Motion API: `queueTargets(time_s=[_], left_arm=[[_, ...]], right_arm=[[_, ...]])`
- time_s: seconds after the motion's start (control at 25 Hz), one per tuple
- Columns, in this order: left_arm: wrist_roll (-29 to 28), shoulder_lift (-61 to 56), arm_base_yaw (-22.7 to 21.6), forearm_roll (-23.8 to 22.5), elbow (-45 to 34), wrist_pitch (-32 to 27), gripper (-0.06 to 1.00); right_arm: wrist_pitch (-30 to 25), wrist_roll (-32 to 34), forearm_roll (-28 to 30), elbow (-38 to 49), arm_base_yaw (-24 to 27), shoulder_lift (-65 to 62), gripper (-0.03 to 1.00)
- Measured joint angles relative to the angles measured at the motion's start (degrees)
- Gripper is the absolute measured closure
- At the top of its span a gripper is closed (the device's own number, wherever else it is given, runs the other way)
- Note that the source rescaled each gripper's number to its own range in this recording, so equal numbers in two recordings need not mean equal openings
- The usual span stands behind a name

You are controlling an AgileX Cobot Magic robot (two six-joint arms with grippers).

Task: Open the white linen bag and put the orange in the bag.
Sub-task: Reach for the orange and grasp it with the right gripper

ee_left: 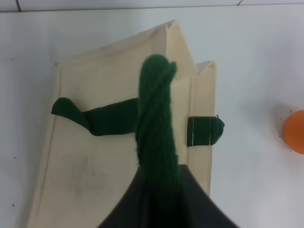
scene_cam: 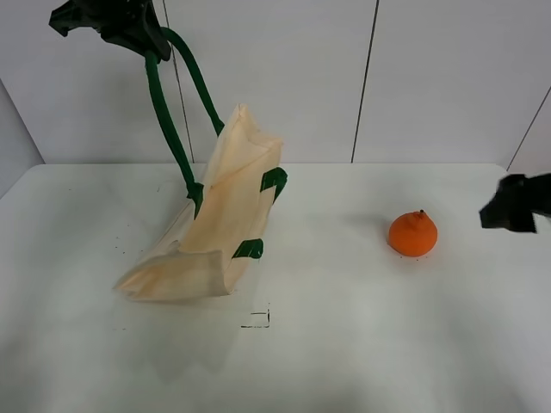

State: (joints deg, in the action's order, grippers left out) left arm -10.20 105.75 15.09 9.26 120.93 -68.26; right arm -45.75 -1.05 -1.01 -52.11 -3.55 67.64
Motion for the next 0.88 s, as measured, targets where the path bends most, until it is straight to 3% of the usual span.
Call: queueTargets(time_s=[0.28, 0.44, 0.88], left_arm=[[0.0, 0.0, 0.0, 0.0, 0.0, 0.0, 0.94], [0.1, 0.0, 0.0, 0.0, 0.0, 0.0, 0.94], [0.2, 0.0, 0.0, 0.0, 0.0, 0.0, 0.94]], right_arm=[[-7.7, -1.7, -0.4, -26.5, 0.0, 31.5, 0.00], [-11.8, -1.7, -0.6, -37.3, 0.0, 44.7, 0.00], [-10.3, -1.7, -2.3, -41.0, 0.0, 58.9, 0.00]])
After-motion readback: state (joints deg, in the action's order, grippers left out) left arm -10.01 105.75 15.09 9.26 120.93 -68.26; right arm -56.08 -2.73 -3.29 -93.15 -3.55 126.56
